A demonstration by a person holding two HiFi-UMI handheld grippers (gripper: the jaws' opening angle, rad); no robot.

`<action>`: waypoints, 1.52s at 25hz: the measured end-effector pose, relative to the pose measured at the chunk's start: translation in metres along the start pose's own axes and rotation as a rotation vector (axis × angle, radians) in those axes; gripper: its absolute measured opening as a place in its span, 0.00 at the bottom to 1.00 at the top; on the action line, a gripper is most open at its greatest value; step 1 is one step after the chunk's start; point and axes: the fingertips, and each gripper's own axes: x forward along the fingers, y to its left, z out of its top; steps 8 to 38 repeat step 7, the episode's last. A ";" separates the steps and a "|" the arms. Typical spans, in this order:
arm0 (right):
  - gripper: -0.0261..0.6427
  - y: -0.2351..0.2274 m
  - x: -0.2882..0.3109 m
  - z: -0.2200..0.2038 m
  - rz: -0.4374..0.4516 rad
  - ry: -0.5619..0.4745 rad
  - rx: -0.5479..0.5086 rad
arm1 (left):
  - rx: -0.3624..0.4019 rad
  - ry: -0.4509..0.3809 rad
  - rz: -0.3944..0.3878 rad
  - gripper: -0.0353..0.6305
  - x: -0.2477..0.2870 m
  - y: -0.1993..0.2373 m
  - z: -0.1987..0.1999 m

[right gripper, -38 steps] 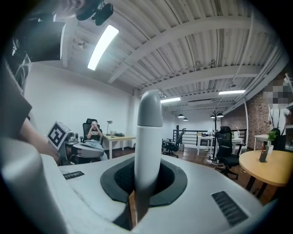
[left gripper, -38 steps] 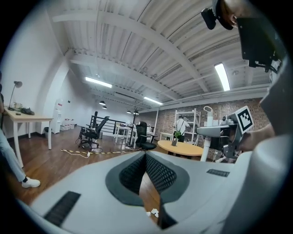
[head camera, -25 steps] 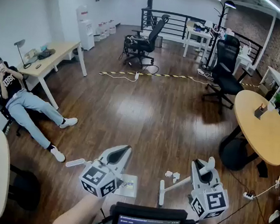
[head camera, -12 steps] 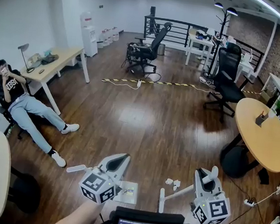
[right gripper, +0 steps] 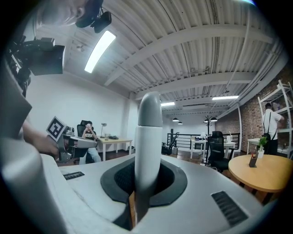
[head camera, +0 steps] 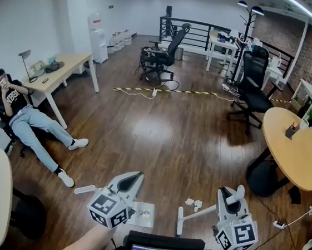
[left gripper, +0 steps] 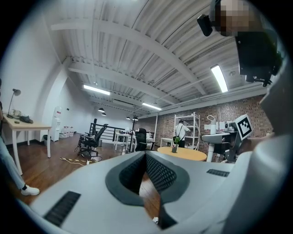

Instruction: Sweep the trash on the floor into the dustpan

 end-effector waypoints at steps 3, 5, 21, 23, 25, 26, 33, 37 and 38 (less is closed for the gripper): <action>0.10 -0.001 0.001 0.001 -0.007 -0.001 -0.003 | -0.002 -0.014 -0.006 0.06 -0.001 0.000 0.005; 0.10 -0.001 0.002 0.001 -0.010 0.001 -0.006 | -0.002 -0.024 -0.013 0.06 -0.002 0.000 0.006; 0.10 -0.001 0.002 0.000 -0.013 0.004 -0.009 | -0.001 -0.034 -0.020 0.06 -0.003 0.000 0.005; 0.10 -0.001 0.002 0.000 -0.013 0.004 -0.009 | -0.001 -0.034 -0.020 0.06 -0.003 0.000 0.005; 0.10 -0.001 0.002 0.000 -0.013 0.004 -0.009 | -0.001 -0.034 -0.020 0.06 -0.003 0.000 0.005; 0.10 -0.001 0.002 0.000 -0.013 0.004 -0.009 | -0.001 -0.034 -0.020 0.06 -0.003 0.000 0.005; 0.10 -0.001 0.002 0.000 -0.013 0.004 -0.009 | -0.001 -0.034 -0.020 0.06 -0.003 0.000 0.005; 0.10 -0.001 0.002 0.000 -0.013 0.004 -0.009 | -0.001 -0.034 -0.020 0.06 -0.003 0.000 0.005; 0.10 -0.001 0.002 0.000 -0.013 0.004 -0.009 | -0.001 -0.034 -0.020 0.06 -0.003 0.000 0.005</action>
